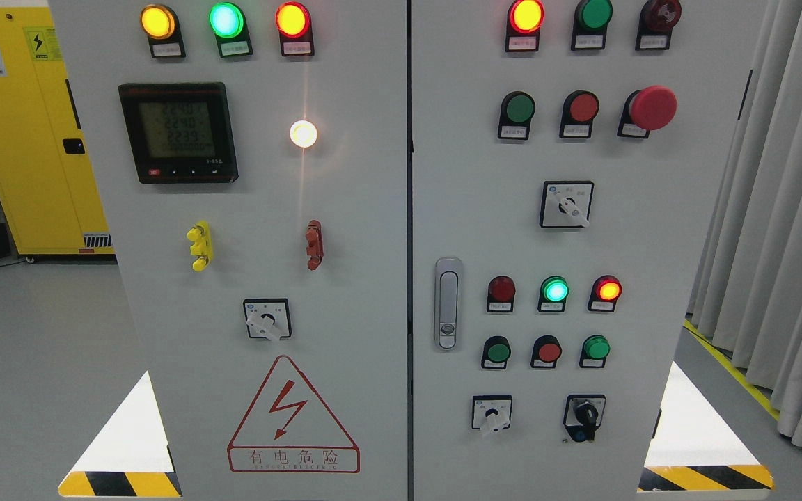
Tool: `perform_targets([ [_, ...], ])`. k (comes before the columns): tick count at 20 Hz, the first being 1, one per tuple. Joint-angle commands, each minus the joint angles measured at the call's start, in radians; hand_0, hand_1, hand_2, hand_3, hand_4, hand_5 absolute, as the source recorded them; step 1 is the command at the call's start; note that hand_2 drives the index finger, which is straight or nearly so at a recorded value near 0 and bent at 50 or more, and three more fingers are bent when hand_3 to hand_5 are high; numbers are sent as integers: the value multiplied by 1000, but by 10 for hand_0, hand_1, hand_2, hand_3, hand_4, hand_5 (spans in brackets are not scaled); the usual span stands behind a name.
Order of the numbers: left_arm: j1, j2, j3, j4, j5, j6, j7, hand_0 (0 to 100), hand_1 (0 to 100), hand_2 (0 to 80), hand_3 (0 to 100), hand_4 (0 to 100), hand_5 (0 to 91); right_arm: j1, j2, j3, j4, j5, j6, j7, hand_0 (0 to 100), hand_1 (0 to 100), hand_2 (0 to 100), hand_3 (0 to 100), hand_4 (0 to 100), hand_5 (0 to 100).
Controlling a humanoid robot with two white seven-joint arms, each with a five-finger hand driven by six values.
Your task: Press green start button
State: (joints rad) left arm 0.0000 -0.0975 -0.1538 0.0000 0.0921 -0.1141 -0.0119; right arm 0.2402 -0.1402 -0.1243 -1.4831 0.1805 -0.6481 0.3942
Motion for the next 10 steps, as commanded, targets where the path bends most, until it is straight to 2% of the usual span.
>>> perform_targets([
  [1, -29, -8, 0, -28, 0, -1, 0, 120, 556, 0, 0, 0, 0, -94, -12, -15, -258, 89, -1, 14, 231, 705, 0, 768, 801, 710],
  [3, -29, -8, -1, -28, 0, -1, 0, 120, 556, 0, 0, 0, 0, -139, -15, -23, -273, 115, -1, 15, 209, 744, 0, 763, 859, 789],
  [4, -29, -8, 0, -28, 0, -1, 0, 120, 556, 0, 0, 0, 0, -159, -16, -31, -279, 137, -1, 15, 209, 744, 0, 763, 859, 789],
  [5, -29, -8, 0, -28, 0, -1, 0, 120, 556, 0, 0, 0, 0, -177, -16, -44, -285, 164, -1, 15, 204, 761, 0, 811, 893, 897],
  [9, -29, -8, -1, -28, 0, -1, 0, 120, 556, 0, 0, 0, 0, -239, -16, -78, -298, 241, -2, 21, 195, 751, 0, 830, 908, 928],
  [10, -29, -8, 0, -28, 0, -1, 0, 120, 556, 0, 0, 0, 0, -249, -16, -83, -299, 250, -2, 46, 194, 749, 0, 836, 911, 942],
])
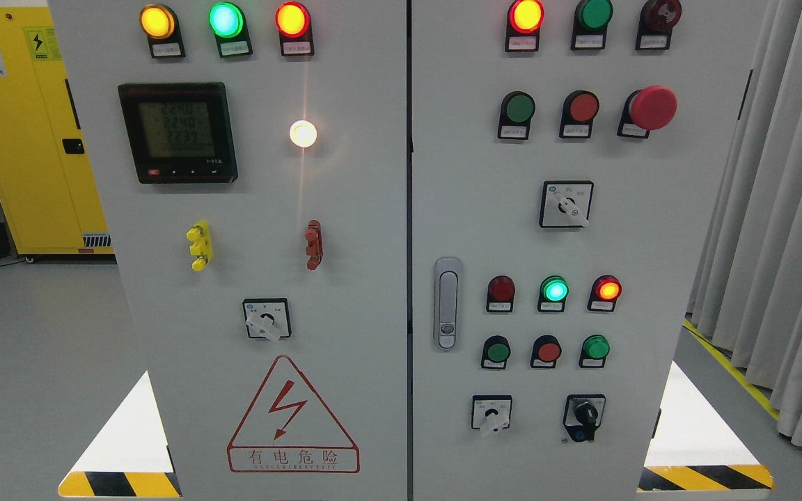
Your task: Press green start button
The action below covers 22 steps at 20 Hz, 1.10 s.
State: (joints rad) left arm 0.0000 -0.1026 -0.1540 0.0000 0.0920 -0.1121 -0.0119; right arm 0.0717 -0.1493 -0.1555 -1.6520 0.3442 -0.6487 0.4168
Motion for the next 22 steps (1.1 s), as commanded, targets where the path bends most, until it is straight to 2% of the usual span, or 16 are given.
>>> perform_targets([
  [1, -29, -3, -1, -28, 0, -3, 0, 120, 556, 0, 0, 0, 0, -95, -7, -56, -134, 93, -3, 52, 209, 747, 0, 839, 897, 966],
  [3, -29, -3, 1, -28, 0, -3, 0, 120, 556, 0, 0, 0, 0, -133, -7, -56, -137, 119, -3, 91, 221, 746, 0, 842, 892, 974],
  [7, -29, -3, -1, -28, 0, -3, 0, 120, 556, 0, 0, 0, 0, -208, -7, -55, -135, 220, -5, 97, 279, 743, 0, 848, 889, 984],
  [15, -29, -3, -1, -28, 0, -3, 0, 120, 556, 0, 0, 0, 0, -305, -6, -45, -98, 337, 4, 73, 355, 739, 0, 855, 877, 987],
  [18, -29, -3, -1, -28, 0, -3, 0, 120, 556, 0, 0, 0, 0, -332, -6, -13, -75, 368, 43, 48, 378, 734, 0, 854, 876, 986],
  [22, -29, -3, 1, -28, 0, -3, 0, 120, 556, 0, 0, 0, 0, -372, -6, 36, -60, 375, 69, 45, 423, 725, 0, 851, 875, 979],
])
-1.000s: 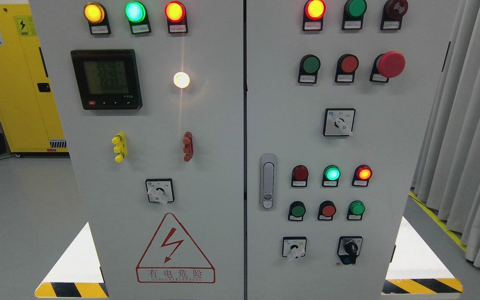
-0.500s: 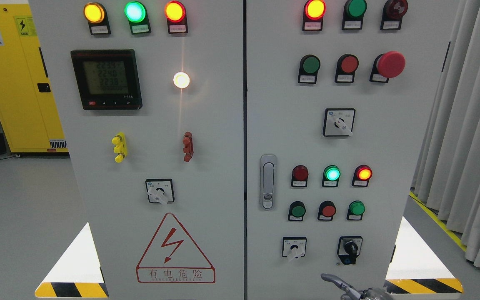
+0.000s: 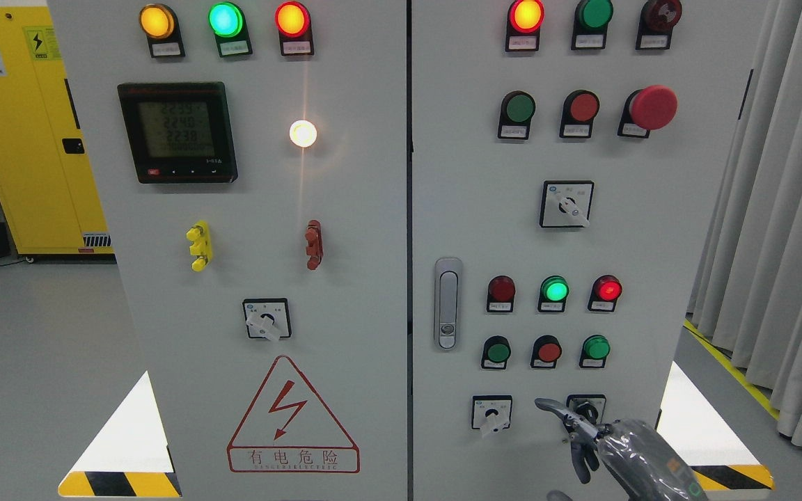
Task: Press green start button
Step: 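Raise the right hand toward the green button in the lower row, then push the green button with the right hand's index finger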
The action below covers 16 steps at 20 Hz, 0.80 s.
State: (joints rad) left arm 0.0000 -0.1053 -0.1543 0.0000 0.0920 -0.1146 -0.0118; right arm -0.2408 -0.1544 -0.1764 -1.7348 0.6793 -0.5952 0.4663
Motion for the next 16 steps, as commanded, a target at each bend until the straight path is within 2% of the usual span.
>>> perform_targets([
  [1, -29, -1, -1, -28, 0, 0, 0, 120, 556, 0, 0, 0, 0, -72, -1, 64, 29, 55, 20, -6, 423, 725, 0, 851, 875, 979],
  [7, -29, -1, 1, -28, 0, 0, 0, 120, 556, 0, 0, 0, 0, -98, -2, 117, 63, 66, 52, -20, 508, 718, 0, 849, 870, 975],
  [16, -29, -1, -1, -28, 0, 0, 0, 120, 556, 0, 0, 0, 0, -121, -1, 130, 92, 69, 61, -20, 580, 714, 0, 848, 862, 971],
])
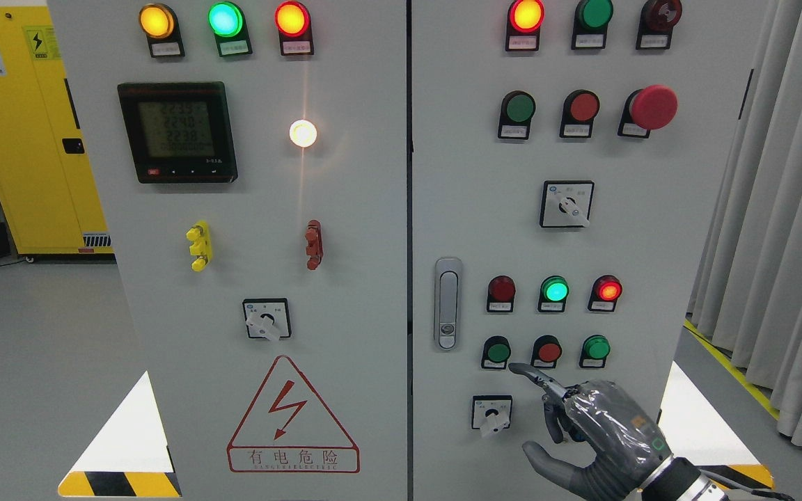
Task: Press green start button
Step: 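Push the green button with the right hand's index finger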
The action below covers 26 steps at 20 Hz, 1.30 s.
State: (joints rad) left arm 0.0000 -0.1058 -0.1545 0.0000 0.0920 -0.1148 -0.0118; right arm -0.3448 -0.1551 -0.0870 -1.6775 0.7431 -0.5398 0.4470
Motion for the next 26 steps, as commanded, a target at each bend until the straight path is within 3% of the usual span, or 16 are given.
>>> perform_targets([
  [1, -29, 0, 0, -28, 0, 0, 0, 120, 556, 0, 0, 0, 0, -17, 0, 41, 35, 5, 12, -1, 586, 714, 0, 847, 861, 970],
  [26, -29, 0, 1, -28, 0, 0, 0, 120, 556, 0, 0, 0, 0, -46, 0, 39, 55, 5, 40, -1, 646, 710, 0, 845, 847, 959],
])
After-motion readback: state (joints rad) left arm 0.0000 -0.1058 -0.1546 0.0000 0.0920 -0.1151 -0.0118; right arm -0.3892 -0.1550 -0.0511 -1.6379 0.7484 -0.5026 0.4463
